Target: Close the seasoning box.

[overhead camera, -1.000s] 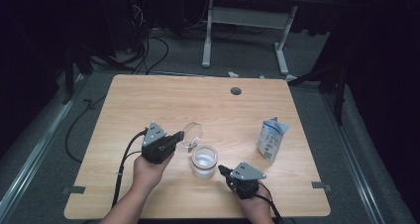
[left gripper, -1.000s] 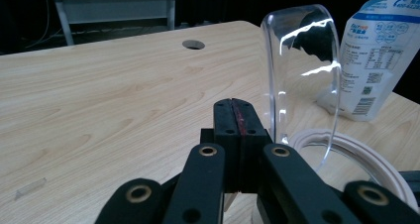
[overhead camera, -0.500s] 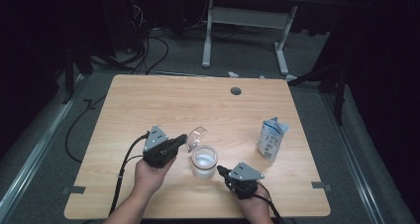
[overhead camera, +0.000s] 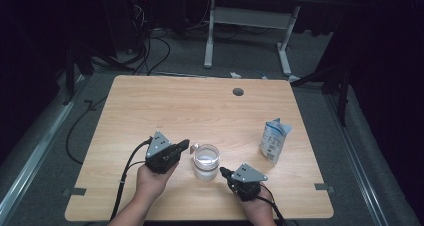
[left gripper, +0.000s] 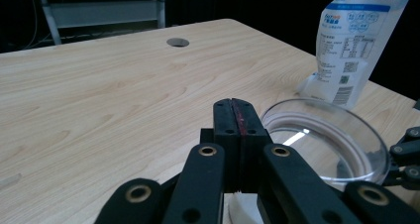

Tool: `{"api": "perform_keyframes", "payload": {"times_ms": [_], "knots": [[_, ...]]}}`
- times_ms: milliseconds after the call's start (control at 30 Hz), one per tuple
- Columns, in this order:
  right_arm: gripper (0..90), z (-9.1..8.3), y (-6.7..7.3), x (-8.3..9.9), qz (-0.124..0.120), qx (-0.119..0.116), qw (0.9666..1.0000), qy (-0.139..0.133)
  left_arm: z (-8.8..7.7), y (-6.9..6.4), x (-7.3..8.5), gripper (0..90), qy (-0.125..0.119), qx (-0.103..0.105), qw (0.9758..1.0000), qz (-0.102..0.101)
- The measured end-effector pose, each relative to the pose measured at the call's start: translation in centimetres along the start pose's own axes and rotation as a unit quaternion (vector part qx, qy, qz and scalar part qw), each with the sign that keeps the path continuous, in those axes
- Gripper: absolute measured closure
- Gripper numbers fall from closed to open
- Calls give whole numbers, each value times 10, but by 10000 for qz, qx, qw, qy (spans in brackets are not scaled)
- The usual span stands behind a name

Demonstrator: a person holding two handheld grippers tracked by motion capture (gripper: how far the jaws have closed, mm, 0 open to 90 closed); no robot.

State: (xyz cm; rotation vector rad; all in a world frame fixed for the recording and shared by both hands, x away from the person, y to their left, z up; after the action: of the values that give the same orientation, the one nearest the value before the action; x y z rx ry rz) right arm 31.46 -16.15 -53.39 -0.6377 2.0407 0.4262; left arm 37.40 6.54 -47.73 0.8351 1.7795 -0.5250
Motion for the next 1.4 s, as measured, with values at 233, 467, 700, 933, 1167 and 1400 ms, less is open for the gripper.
{"api": "perform_keyframes", "payload": {"times_ms": [233, 467, 700, 933, 1167, 1400], "knots": [[900, -1, -2, 1, 20, 18, 10000, -9, 4, -2, 19, 899, 253, -48, 9997, 52], [900, -1, -1, 1, 28, 15, 10000, 3, 12, -7, 38, 899, 474, -23, 9989, 48], [900, 2, -5, -2, 121, 40, 9999, -49, 4, -3, 60, 899, 661, -97, 9978, -12], [900, 8, -17, -24, 252, 229, 9992, -223, -13, 9, 76, 898, 847, -238, 9961, -40], [900, 19, -17, -37, 145, 311, 9991, -254, -41, 29, 80, 877, 879, -496, 9949, -45], [900, 10, -9, -31, 55, 309, 9993, -225, -59, 43, 91, 842, 906, -742, 9931, -78]]}}
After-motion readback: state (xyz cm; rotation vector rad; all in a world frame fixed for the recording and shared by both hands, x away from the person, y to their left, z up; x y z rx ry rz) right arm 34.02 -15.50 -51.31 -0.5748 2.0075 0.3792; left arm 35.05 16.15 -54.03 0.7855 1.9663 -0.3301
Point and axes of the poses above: each handheld gripper's, and its own axes: z roughly forward along the jaws, x roughly out of its underside, y roughly to its left, the point moved 4 cm from there along z, roughly forward along the jaws, and after that the axes turned 10 degrees about z, right-handed, at the moved point
